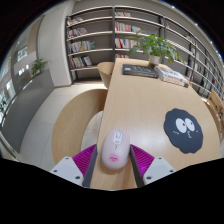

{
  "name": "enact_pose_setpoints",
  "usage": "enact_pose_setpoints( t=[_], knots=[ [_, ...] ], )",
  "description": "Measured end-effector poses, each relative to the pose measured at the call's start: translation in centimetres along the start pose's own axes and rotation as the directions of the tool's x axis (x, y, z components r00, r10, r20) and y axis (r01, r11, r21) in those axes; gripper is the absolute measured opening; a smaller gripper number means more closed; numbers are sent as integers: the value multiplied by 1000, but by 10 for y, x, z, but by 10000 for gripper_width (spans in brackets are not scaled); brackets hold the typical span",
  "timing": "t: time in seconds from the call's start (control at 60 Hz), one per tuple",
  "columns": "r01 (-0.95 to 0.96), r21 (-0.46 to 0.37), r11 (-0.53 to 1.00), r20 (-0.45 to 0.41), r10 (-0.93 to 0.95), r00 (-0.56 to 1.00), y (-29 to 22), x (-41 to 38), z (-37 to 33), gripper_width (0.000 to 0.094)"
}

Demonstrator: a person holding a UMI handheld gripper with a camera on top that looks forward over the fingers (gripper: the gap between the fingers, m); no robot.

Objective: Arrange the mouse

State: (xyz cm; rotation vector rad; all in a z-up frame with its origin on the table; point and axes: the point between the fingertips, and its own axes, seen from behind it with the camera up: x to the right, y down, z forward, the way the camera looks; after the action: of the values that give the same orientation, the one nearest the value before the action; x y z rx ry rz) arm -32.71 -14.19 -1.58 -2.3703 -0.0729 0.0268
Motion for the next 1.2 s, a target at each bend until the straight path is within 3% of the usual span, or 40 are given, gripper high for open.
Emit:
enact_pose_setpoints(
  t=[0.1, 0.183, 0.333, 0.433, 0.483, 0.683, 0.85, 0.967, 1.2],
  knots=[
    [-2, 1, 1000, 1, 2, 1000, -6, -3, 5, 487],
    [2, -21, 1000, 13, -2, 1000, -7, -3, 7, 463],
    [10, -61, 998, 16, -10, 1000, -5, 0, 6, 326],
    [48, -90, 995, 31, -46, 998, -13, 8, -1, 326],
    [56, -54, 997, 53, -53, 997, -40, 10, -14, 328],
    [36, 232, 972, 68, -53, 996, -210, 66, -90, 327],
    [50, 347, 937, 20, -61, 998, -271, 166, -125, 327],
    [20, 330, 944, 6, -23, 1000, -244, 229, -109, 326],
    [-13, 83, 996, 1, 13, 1000, -116, 280, -26, 325]
  ],
)
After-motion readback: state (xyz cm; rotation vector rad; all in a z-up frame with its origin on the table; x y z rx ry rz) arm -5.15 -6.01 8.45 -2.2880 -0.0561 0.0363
